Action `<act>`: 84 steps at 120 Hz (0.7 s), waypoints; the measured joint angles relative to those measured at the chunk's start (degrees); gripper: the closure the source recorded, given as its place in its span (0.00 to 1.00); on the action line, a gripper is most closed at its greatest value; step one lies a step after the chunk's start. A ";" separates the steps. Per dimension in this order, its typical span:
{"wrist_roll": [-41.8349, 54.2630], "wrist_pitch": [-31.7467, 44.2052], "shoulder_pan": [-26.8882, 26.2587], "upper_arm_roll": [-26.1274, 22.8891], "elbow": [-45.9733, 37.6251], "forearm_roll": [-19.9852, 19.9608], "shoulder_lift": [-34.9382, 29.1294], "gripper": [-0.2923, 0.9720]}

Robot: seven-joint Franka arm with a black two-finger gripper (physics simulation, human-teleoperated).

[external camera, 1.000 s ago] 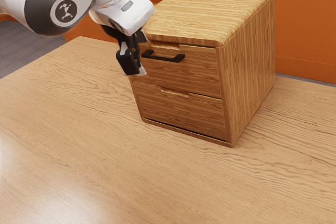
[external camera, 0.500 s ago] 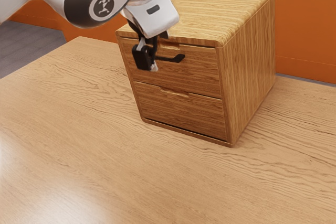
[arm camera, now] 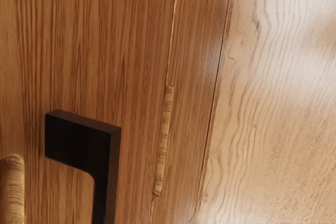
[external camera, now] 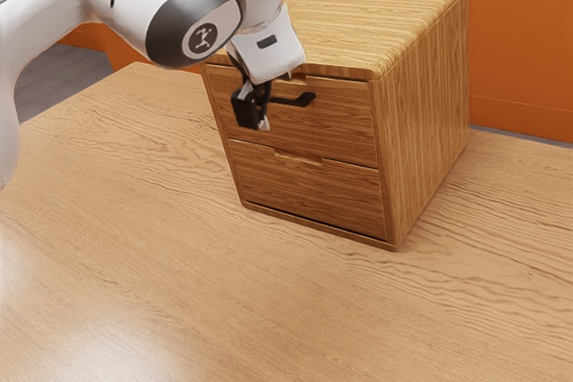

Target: Pull the drawer handle with one arm to open the drawer

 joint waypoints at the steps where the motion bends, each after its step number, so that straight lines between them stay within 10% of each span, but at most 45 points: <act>1: 0.05 0.05 0.00 0.06 -0.04 -0.01 0.03 0.25; 42: 1.46 5.55 -0.24 5.77 -12.33 -2.02 -4.97 0.22; 58: 1.81 9.11 -3.38 9.93 -28.52 -4.87 -20.53 0.35; 72: 1.95 10.05 -0.30 13.58 -45.71 -6.86 -42.44 0.26; 84: -1.37 -1.87 0.16 17.33 -36.49 -12.55 -47.42 0.25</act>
